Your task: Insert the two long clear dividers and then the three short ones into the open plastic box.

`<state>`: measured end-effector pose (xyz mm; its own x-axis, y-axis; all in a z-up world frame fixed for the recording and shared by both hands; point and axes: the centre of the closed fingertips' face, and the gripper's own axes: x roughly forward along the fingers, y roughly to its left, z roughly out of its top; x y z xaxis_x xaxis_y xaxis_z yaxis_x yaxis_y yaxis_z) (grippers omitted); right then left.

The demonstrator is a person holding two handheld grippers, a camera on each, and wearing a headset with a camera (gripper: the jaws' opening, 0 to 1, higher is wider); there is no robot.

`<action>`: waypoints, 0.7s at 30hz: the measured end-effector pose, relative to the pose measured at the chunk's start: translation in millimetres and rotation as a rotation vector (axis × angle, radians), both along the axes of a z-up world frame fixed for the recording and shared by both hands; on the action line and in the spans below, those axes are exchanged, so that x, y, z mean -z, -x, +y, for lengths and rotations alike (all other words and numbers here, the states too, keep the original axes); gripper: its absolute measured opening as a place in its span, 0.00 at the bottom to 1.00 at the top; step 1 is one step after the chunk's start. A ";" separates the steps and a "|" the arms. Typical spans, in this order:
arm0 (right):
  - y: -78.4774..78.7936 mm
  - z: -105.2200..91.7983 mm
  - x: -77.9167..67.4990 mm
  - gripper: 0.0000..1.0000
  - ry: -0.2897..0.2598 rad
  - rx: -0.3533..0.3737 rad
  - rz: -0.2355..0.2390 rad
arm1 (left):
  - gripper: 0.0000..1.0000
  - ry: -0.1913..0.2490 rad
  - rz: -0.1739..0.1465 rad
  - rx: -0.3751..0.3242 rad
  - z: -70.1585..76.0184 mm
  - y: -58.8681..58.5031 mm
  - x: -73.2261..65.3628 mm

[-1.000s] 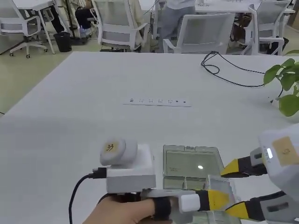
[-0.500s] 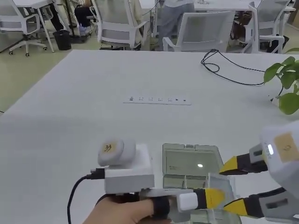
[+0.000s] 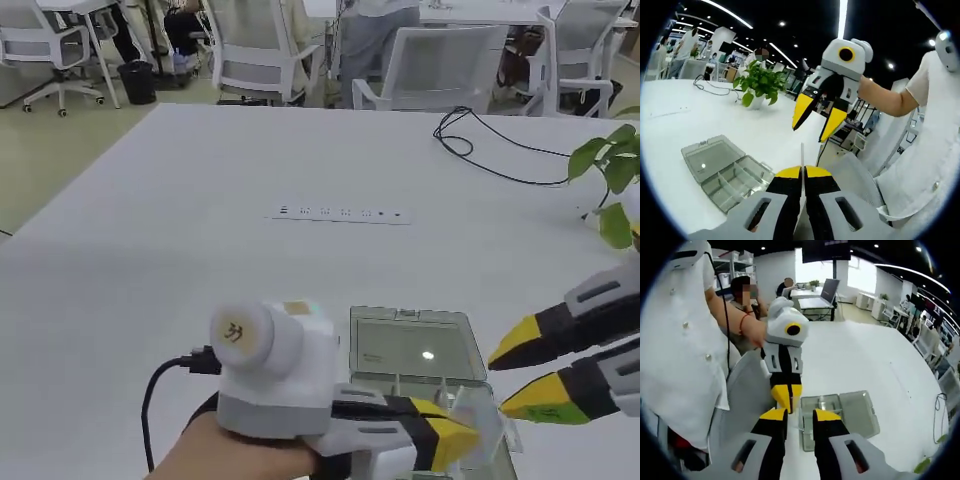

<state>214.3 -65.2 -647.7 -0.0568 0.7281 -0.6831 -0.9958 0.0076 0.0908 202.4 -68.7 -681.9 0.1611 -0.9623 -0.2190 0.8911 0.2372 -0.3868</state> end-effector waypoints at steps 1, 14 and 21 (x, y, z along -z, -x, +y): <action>3.1 0.9 0.4 0.20 -0.004 -0.019 0.021 | 0.00 0.003 -0.039 0.015 -1.1 2.1 -2.0; 27.4 7.4 15.4 0.08 0.012 -0.151 0.112 | 0.00 0.015 -0.136 0.082 -0.8 13.3 -7.7; 29.8 6.9 17.7 0.03 0.009 -0.161 0.135 | 0.00 0.019 -0.155 0.104 -2.1 17.3 -8.2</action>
